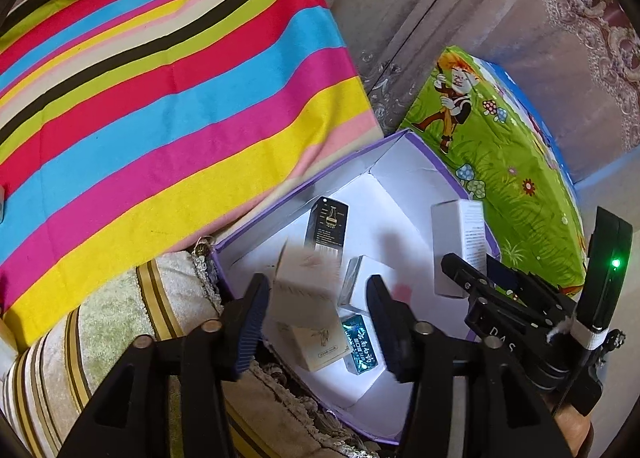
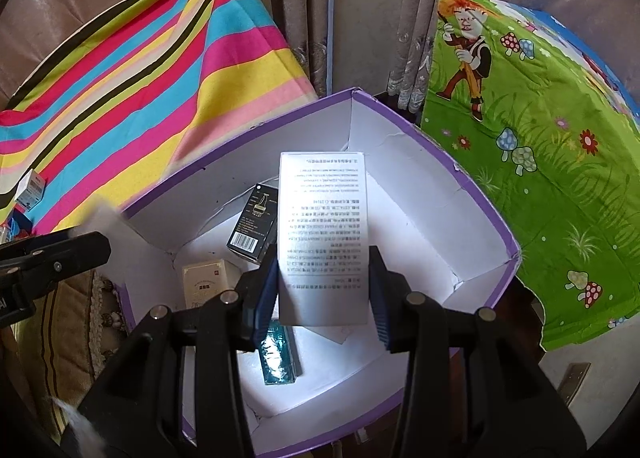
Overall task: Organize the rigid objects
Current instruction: 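Release both white boxes into the purple-rimmed box and lift both tools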
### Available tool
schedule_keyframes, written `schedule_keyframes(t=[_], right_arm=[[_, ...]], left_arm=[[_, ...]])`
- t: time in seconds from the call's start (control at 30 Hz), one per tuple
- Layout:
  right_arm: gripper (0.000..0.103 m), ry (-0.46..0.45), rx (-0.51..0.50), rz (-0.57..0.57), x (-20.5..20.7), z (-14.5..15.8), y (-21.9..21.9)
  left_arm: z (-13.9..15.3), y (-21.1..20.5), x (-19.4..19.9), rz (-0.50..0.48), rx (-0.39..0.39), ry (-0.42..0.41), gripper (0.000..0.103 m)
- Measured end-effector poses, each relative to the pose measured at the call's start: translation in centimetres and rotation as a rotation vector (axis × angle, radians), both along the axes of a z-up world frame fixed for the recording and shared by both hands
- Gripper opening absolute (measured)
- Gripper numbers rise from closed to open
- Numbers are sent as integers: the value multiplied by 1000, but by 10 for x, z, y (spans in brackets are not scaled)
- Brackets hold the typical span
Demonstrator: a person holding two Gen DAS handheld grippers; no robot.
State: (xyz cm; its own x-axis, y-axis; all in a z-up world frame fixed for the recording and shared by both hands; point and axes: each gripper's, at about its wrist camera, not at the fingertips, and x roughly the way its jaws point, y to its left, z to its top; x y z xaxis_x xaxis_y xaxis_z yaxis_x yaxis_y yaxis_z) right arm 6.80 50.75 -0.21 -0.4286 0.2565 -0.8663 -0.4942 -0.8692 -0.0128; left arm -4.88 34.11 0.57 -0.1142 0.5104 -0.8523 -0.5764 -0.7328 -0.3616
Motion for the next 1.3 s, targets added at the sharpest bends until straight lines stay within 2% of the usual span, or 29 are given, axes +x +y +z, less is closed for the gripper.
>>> schedule_keyframes(t=[0.1, 0.23, 0.67, 0.93, 1.3], right_arm=[[46, -1, -7, -3, 0, -1, 1], [57, 5, -5, -4, 0, 0, 0], [63, 21, 0, 16, -3, 7, -9], [63, 52, -17, 88, -13, 21, -38], [65, 83, -41, 215, -28, 40, -94]], left_arm=[[0, -2, -1, 7, 5, -3, 56], [0, -4, -1, 11, 8, -10, 56], [7, -26, -2, 49, 29, 1, 56], [16, -54, -1, 85, 47, 28, 56], [26, -117, -5, 198, 78, 53, 56]])
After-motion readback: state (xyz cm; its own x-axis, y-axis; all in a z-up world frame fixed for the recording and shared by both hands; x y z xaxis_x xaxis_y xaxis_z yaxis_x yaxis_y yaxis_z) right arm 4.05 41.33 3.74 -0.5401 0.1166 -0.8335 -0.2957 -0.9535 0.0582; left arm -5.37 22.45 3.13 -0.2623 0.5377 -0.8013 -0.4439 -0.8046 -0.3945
